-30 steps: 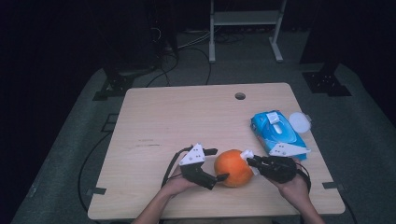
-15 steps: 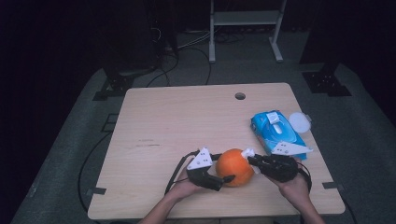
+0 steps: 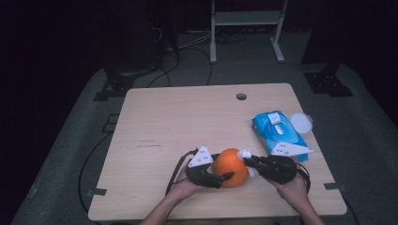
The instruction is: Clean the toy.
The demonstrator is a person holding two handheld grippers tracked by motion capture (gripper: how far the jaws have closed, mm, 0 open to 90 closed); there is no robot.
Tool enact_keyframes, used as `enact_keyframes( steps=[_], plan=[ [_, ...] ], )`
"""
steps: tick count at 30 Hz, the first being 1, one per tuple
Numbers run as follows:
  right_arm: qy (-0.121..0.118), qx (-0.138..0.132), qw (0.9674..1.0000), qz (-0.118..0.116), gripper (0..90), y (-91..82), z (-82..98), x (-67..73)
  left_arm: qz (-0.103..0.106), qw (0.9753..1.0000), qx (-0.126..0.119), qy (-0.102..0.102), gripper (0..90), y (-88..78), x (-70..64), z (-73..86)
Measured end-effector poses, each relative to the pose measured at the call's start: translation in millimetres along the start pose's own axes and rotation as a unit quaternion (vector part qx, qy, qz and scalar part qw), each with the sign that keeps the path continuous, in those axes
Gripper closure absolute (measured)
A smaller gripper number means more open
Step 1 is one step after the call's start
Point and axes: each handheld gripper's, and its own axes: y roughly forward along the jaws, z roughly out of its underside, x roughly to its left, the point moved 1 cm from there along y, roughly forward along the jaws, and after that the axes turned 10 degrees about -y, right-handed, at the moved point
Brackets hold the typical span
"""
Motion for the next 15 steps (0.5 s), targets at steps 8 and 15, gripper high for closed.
enact_keyframes(
  steps=[8,15],
  plan=[
    [-0.044,0.014,0.9987,0.023,79.0,4.8,-4.6,9.4,0.008,0.9999,0.004,0.006,22.7,1.0,-5.4,0.4],
    [-0.040,0.019,0.9990,-0.004,78.5,-1.6,2.6,4.3,0.044,0.9987,-0.002,0.025,14.5,-6.1,1.8,-2.5]
  ],
)
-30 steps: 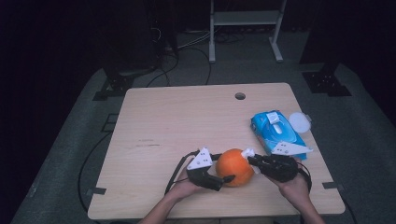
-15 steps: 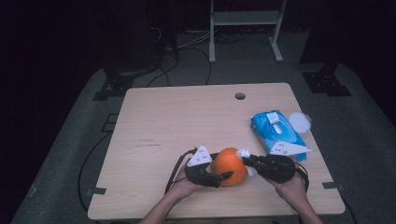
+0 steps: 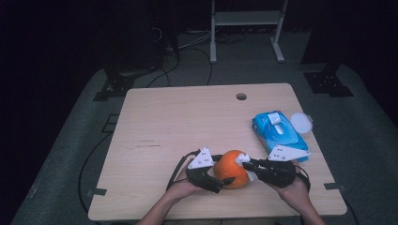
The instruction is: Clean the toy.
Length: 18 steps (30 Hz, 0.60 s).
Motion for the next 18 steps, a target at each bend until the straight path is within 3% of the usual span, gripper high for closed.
enact_keyframes(
  steps=[3,5,7,9,12,15,18],
  plan=[
    [0.002,0.001,0.9999,-0.014,78.5,1.0,0.3,-0.9,-0.004,0.9999,-0.013,-0.004,7.1,3.1,5.0,0.2],
    [-0.002,0.002,0.9998,-0.018,78.5,2.7,-0.8,1.3,0.002,1.0000,0.000,0.001,3.1,8.8,5.4,2.6],
    [-0.008,0.005,0.9998,-0.020,78.5,4.5,-2.0,4.3,0.004,0.9996,0.006,0.026,2.0,16.1,1.4,9.3],
    [-0.015,0.005,0.9998,-0.015,78.4,6.4,-2.8,6.2,-0.012,0.9982,0.011,0.058,5.7,17.1,-3.3,12.9],
    [-0.012,-0.001,0.9999,-0.004,78.4,6.8,-3.9,4.0,-0.031,0.9982,0.011,0.051,21.6,11.1,-5.3,5.5],
    [-0.010,-0.012,0.9998,0.008,77.5,3.8,-7.5,0.2,-0.038,0.9982,0.012,0.044,24.4,5.7,-12.3,-5.0],
    [0.006,-0.014,0.9999,0.005,76.8,2.1,-4.8,-3.3,-0.033,0.9985,0.027,0.035,24.3,2.2,-9.4,-7.8]
  ],
)
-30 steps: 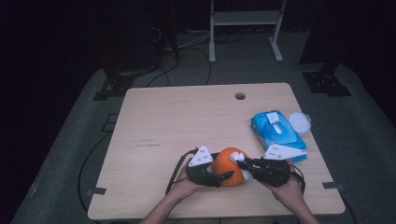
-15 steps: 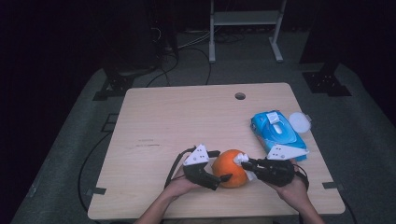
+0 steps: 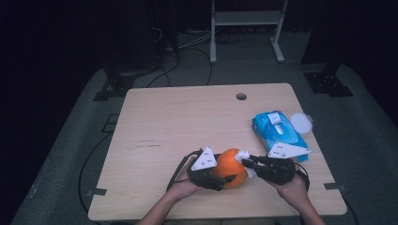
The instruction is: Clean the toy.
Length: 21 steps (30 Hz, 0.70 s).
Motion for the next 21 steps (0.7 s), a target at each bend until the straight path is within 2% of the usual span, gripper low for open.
enact_keyframes(
  steps=[1,3,6,9,11,14,16,19,20,21],
  plan=[
    [0.004,0.000,1.0000,-0.002,77.6,1.5,1.8,0.2,-0.004,1.0000,0.005,-0.004,24.2,2.2,0.8,2.5],
    [-0.006,0.008,0.9999,0.008,79.2,5.2,1.7,5.3,-0.008,0.9998,0.005,-0.015,24.0,3.7,1.5,4.6],
    [-0.034,0.014,0.9993,0.007,79.5,7.8,-5.3,20.4,-0.016,0.9994,0.004,-0.030,22.5,3.1,4.5,7.0],
    [-0.056,0.019,0.9982,-0.010,79.5,12.6,-10.7,35.2,-0.024,0.9986,-0.002,-0.048,22.0,4.1,6.3,9.0],
    [-0.076,0.024,0.9968,0.003,79.6,16.1,-12.5,39.7,-0.024,0.9983,-0.003,-0.053,21.7,3.5,6.6,9.5],
    [-0.061,0.019,0.9979,0.010,79.4,14.6,-10.1,29.3,-0.008,0.9987,-0.003,-0.050,20.6,1.9,7.1,10.7],
    [-0.036,0.013,0.9992,0.008,79.5,12.0,-4.7,18.7,0.003,0.9990,0.000,-0.045,19.6,1.0,7.5,11.6],
    [-0.025,0.013,0.9991,0.030,79.6,7.1,0.3,8.7,0.015,0.9991,0.002,-0.040,18.7,-1.3,8.7,13.1],
    [-0.024,0.019,0.9986,0.044,79.7,5.5,1.7,6.5,0.019,0.9991,0.004,-0.037,18.3,-2.4,9.0,13.7],
    [-0.021,0.023,0.9983,0.049,79.7,4.7,3.7,3.8,0.016,0.9993,0.003,-0.034,18.3,-3.0,8.8,14.2]
  ],
)
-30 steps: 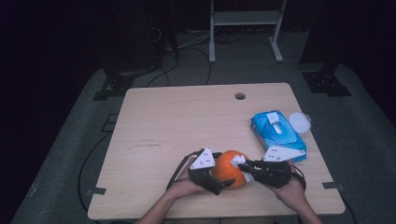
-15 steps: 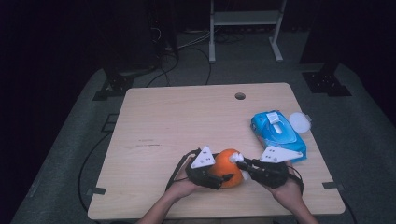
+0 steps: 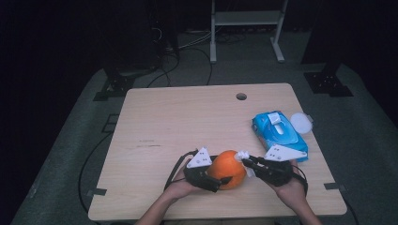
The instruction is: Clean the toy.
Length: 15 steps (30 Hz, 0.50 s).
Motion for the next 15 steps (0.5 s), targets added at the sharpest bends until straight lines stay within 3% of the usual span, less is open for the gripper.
enact_keyframes(
  steps=[3,8,11,15],
  plan=[
    [0.004,0.001,1.0000,-0.004,80.0,0.3,2.3,1.6,-0.023,0.9997,-0.005,-0.003,18.7,2.6,-3.6,0.1],
    [-0.030,-0.013,0.9988,-0.036,80.0,1.7,-12.6,29.3,-0.042,0.9987,-0.014,-0.024,18.7,6.2,-5.9,0.5],
    [-0.054,-0.007,0.9981,-0.029,79.9,6.7,-19.0,39.5,-0.054,0.9985,-0.011,-0.008,17.9,8.4,-13.1,0.8],
    [-0.048,-0.010,0.9987,-0.016,79.6,5.2,-18.7,31.7,-0.035,0.9993,-0.011,0.011,14.5,8.3,-16.4,1.1]
  ],
)
